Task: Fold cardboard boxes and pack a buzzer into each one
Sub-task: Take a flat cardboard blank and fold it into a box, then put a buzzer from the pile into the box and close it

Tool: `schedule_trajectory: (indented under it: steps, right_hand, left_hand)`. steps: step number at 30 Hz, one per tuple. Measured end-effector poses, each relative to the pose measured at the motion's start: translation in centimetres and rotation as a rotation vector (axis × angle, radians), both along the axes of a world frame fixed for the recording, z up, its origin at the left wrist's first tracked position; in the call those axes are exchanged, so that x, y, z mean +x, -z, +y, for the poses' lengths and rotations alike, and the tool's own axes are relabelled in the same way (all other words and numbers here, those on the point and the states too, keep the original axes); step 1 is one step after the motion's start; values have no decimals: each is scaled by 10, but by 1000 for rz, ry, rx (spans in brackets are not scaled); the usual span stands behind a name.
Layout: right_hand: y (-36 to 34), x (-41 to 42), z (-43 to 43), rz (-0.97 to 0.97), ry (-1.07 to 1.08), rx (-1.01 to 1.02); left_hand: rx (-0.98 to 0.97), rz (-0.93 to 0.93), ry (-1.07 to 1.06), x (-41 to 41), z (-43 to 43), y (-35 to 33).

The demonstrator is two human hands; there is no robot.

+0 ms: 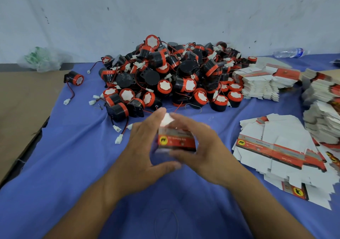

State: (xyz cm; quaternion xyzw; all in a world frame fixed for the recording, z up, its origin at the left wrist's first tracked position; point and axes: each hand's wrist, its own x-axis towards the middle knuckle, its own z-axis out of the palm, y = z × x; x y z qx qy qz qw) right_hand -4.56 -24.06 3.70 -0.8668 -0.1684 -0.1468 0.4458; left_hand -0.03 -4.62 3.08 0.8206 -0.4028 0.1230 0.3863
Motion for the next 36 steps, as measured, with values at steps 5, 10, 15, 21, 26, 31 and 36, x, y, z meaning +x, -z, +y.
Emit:
schedule_trajectory:
  steps: [5,10,15,21,26,31,36]
  right_hand:
    - [6,1,-6,-269,22,-571]
    - [4,1,-8,-179,179,-706]
    - [5,4,4,-63,393,-723]
    - [21,6,10,84,410,-447]
    - [25,11,-13,164,259,-291]
    - [29,19,-32,232,215,-238]
    - [35,31,-17,201,193,-391]
  left_hand:
    - [202,-201,-20,11,5,8]
    - [256,-399,-227,16,4,11]
    - [325,-327,-364,17,3,12]
    - [12,155,-280,3,-5,20]
    - [-67,591,-107,12,2,15]
    - [-287,202,-644,37,26,1]
    - [-341,191,-769,46,36,7]
